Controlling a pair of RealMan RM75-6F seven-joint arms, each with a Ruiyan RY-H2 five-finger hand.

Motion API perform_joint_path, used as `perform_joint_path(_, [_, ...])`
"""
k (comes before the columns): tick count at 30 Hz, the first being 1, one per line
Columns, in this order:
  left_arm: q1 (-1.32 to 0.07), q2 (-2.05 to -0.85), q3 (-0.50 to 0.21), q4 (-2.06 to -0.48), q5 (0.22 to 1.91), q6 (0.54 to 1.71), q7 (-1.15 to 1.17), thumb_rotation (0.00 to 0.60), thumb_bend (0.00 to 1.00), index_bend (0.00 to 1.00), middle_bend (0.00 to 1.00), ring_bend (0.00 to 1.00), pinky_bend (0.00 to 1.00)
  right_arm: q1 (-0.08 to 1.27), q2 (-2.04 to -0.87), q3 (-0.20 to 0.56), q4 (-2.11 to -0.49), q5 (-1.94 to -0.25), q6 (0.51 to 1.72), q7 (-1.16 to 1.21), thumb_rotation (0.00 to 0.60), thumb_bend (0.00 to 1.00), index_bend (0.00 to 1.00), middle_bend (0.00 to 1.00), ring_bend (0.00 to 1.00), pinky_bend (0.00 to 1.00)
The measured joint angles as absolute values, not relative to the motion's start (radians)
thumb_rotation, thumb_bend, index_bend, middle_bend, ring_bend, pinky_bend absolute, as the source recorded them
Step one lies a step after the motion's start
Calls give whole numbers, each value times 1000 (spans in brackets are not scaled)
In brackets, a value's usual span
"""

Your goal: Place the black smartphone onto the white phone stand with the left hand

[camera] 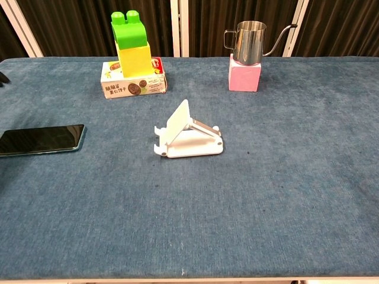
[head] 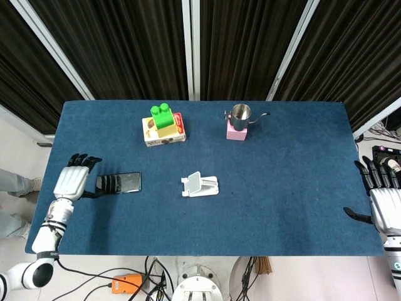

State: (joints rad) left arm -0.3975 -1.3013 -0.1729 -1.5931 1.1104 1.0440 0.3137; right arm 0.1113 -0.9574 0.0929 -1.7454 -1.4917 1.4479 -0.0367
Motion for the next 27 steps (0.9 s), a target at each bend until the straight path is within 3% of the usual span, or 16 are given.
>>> perform_joint_path(11, [-499,-1415,-163,-1552,876,972,476,600,67,210,173,64,0,142,-987,74,-1720,-1489,1374,-29,600,149,0,0,0,37])
perform_joint_path(27, [-538,-1491,-126,-1501,855,994,499,600,74,234,173,64,0,145,-986,73,-1689,-1474,1371,4,600,148,0,0,0,38])
